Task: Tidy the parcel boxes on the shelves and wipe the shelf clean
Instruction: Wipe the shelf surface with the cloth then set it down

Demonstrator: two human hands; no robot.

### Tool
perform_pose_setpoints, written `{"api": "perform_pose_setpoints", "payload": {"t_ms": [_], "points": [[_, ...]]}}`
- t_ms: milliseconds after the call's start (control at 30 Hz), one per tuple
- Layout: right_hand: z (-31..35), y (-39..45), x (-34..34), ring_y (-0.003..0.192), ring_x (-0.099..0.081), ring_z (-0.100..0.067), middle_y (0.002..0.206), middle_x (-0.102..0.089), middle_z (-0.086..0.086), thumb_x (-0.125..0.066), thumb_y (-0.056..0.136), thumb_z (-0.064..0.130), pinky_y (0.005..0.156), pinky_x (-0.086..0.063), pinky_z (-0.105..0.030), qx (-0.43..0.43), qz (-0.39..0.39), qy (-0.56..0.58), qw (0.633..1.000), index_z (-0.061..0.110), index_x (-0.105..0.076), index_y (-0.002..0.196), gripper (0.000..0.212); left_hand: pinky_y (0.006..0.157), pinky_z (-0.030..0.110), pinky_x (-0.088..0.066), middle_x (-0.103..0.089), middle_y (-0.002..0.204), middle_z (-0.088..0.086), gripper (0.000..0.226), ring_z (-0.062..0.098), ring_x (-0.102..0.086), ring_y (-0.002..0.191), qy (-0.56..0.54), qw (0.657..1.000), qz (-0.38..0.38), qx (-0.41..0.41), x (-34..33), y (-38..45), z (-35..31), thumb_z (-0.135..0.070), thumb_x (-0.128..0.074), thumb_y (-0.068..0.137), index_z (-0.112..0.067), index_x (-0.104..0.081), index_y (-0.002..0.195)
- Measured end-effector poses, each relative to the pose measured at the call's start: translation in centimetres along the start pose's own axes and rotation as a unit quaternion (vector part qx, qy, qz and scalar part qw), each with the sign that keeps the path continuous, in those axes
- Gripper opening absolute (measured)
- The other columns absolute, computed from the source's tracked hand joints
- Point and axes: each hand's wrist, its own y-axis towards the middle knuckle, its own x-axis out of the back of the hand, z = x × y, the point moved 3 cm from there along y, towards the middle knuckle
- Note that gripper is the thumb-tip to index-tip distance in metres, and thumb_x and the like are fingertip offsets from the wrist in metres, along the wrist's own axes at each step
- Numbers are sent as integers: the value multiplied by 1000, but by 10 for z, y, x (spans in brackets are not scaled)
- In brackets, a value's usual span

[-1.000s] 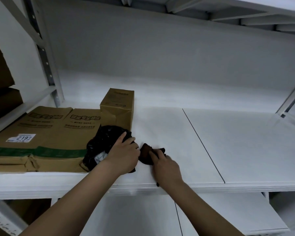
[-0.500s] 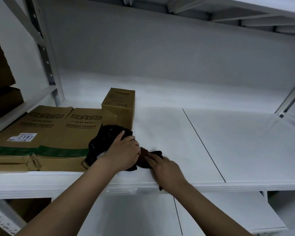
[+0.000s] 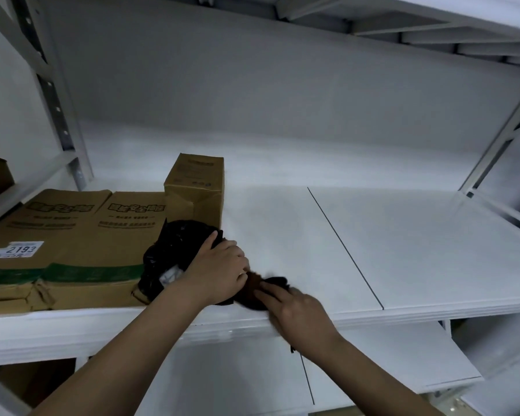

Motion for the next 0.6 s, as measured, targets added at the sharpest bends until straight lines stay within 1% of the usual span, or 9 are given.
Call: {"api": "perform_pose_setpoints", "payload": {"t_ms": [100, 167, 233, 300, 333, 400, 467, 500, 600], "points": [[9, 4, -5, 60, -63, -14, 110, -70, 6, -79, 57, 14, 43, -45, -17, -59, -18, -2, 998, 27, -73, 106, 51, 117, 40, 4, -47, 137, -12, 35, 8, -24, 138, 5, 1000, -18, -7, -2, -3, -2, -32, -34, 101, -28, -57, 127], [27, -1, -8, 60, -61, -14, 114, -68, 7, -57, 69, 13, 45, -46, -18, -41, -19, 3, 999, 28, -70, 113, 48, 117, 39, 3, -47, 137, -12, 35, 9, -24, 139, 7, 1000, -27, -11, -3, -5, -2, -30, -34, 101, -29, -58, 127], [40, -12, -5, 61, -59, -14, 118, -67, 8, -43, 70, 13, 47, -47, -20, -16, -16, 11, 1000, 30, -65, 117, 55, 117, 42, -2, -54, 132, -9, 34, 11, -32, 137, -8, 999, -43, -23, -6, -5, -3, -26, -37, 99, -27, -64, 121], [40, -24, 2, 65, -61, -13, 120, -66, 8, -42, 70, 12, 51, -49, -19, 15, -22, 5, 1000, 31, -65, 116, 56, 112, 51, -21, -66, 111, -8, 31, 14, -53, 121, -7, 996, -79, -50, -6, -6, -4, -23, -45, 87, -27, -74, 98], [36, -30, 5, 67, -62, -12, 122, -66, 9, -43, 69, 12, 53, -49, -18, 20, -19, -3, 1000, 32, -67, 115, 56, 103, 53, -35, -70, 96, -9, 27, 14, -63, 107, -4, 993, -100, -59, -6, -8, -4, -25, -49, 79, -29, -75, 83], [23, -35, 9, 66, -63, -12, 121, -66, 8, -50, 65, 11, 53, -48, -17, -22, -17, -13, 1000, 32, -69, 112, 55, 87, 50, -50, -69, 81, -14, 30, 10, -68, 91, 25, 990, -120, -72, -3, -12, -6, -31, -44, 75, -34, -73, 68], [19, -31, 7, 63, -64, -14, 117, -68, 6, -55, 63, 12, 47, -47, -16, -97, -30, -9, 995, 29, -71, 110, 53, 85, 49, -51, -69, 82, -14, 38, 10, -68, 91, 28, 989, -122, -77, -5, -13, -8, -35, -36, 77, -35, -73, 68], [24, -30, 5, 62, -64, -15, 115, -69, 5, -49, 65, 13, 45, -46, -17, -125, -37, -10, 991, 29, -71, 109, 52, 85, 50, -51, -69, 83, -14, 38, 10, -68, 92, 28, 990, -115, -80, -7, -11, -12, -35, -35, 77, -35, -73, 68], [54, -24, -2, 63, -60, -15, 120, -66, 5, -38, 67, 13, 44, -44, -20, -128, -36, -12, 991, 30, -65, 121, 62, 87, 52, -49, -70, 85, -13, 26, 12, -69, 93, 23, 992, -107, -68, -9, -7, -16, -31, -47, 74, -36, -72, 69]]}}
